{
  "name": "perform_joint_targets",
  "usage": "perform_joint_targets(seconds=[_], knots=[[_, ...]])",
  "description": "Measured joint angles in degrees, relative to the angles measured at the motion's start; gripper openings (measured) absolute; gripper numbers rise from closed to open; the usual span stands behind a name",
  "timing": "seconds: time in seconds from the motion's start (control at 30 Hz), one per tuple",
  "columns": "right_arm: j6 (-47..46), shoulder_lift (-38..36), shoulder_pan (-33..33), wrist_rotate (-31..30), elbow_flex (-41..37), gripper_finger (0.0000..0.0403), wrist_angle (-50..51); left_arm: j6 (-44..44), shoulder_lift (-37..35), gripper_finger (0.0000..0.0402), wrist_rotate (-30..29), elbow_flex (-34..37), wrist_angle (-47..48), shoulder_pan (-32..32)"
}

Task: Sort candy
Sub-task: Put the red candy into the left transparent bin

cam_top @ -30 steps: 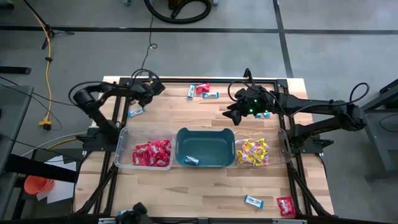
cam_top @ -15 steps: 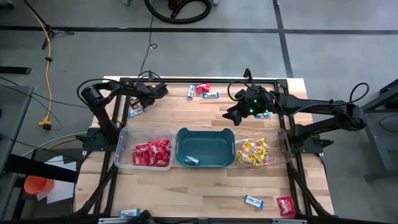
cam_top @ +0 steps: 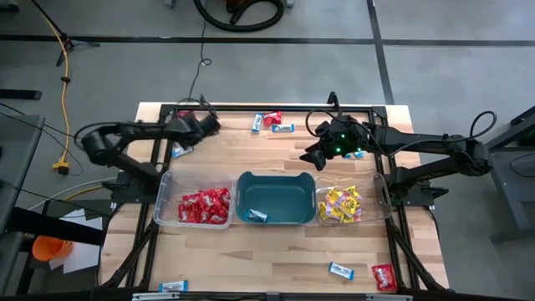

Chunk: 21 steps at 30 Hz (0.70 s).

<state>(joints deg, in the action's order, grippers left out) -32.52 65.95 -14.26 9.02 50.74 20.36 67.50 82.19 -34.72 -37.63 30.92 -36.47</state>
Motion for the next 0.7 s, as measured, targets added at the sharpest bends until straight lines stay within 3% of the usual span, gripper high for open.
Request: perform_joint_targets(seconds=[0.07,0.13,0.37,0.57,0.7], knots=[[0.65,-0.01,0.0,0.0,0.0,0.0243,0.0,-10.77,-3.04,0.0,1.33,0.15,3.6,-0.54],[1.46,0.0,0.0,0.0,0.0,0.0243,0.0,-13.98,-6.03,0.0,2.05,0.91,5.45,0.89],[1.52,-0.02,-0.02,-2.8,0.0,0.0243,-0.2,-2.78,-13.27,0.0,-20.0,10.0,-4.45,9.83],[-0.14,-0.01,-0.85,-2.51,0.0,0.0243,-0.49,6.33,-13.55,0.0,-21.45,17.92,-4.61,15.11],[-0.67,0.0,-1.66,-2.98,0.0,0.0243,-0.59,7.63,-13.32,0.0,-29.41,22.21,-6.81,14.66]])
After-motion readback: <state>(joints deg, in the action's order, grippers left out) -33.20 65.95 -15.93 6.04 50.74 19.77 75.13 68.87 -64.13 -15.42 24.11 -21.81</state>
